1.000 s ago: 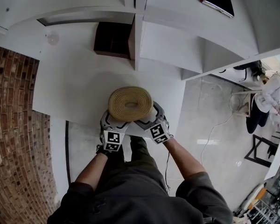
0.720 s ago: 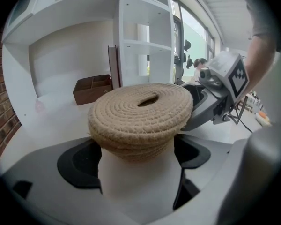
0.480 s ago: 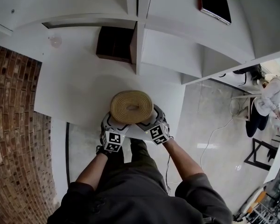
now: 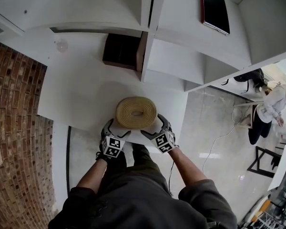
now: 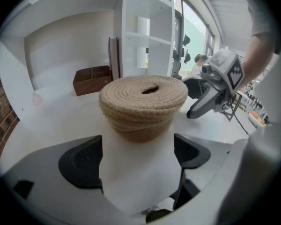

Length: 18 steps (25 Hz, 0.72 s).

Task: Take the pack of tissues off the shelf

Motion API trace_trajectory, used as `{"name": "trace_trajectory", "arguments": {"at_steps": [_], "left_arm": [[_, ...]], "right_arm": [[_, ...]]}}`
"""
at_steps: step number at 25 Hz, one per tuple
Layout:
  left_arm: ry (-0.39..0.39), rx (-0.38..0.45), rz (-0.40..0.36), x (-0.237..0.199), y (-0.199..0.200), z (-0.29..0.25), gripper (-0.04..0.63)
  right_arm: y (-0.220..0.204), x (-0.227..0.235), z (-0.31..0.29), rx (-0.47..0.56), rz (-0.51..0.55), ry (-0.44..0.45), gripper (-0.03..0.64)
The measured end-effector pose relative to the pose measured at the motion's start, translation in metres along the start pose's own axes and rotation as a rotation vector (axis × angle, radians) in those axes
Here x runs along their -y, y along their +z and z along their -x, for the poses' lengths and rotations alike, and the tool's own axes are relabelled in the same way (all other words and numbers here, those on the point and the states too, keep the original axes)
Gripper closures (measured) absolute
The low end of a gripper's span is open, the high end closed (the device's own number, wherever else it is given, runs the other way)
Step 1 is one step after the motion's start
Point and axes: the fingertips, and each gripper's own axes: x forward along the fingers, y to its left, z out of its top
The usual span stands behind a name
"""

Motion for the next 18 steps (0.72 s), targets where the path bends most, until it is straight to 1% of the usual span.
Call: {"name": "trace_trajectory", "arguments": {"at_steps": [2,4,6,8,11,15,16,18], "left_arm": [[-0.004,-0.011,0.001,-0.001,-0.007,0.012,0.12],[-0.003,-0.003,0.007,-0.005,-0.007,0.026,0.12],[0.005,0.02,0.017,-0.011,0.001,0.042,0.121],[0.018,0.057,0.023,-0.02,0.015,0.058,0.126],[0.038,0.135,0.031,-0.031,0.051,0.086,0.155],[0.058,0.268,0.023,-0.045,0.104,0.121,0.196],[0.062,0.3,0.016,-0.047,0.117,0.129,0.206],[0.074,0.362,-0.024,-0.049,0.146,0.147,0.23]], "right_arm": [[-0.005,0.0,0.01,-0.019,-0.016,-0.01,0.095],[-0.005,0.005,0.022,-0.019,-0.052,-0.035,0.095],[0.005,0.011,0.036,0.002,-0.101,-0.063,0.095],[0.022,0.016,0.052,0.035,-0.138,-0.09,0.097],[0.062,0.02,0.074,0.112,-0.14,-0.126,0.129],[0.132,0.027,0.104,0.253,-0.106,-0.174,0.218],[0.15,0.031,0.111,0.291,-0.103,-0.184,0.237],[0.183,0.038,0.125,0.36,-0.095,-0.206,0.266]]}}
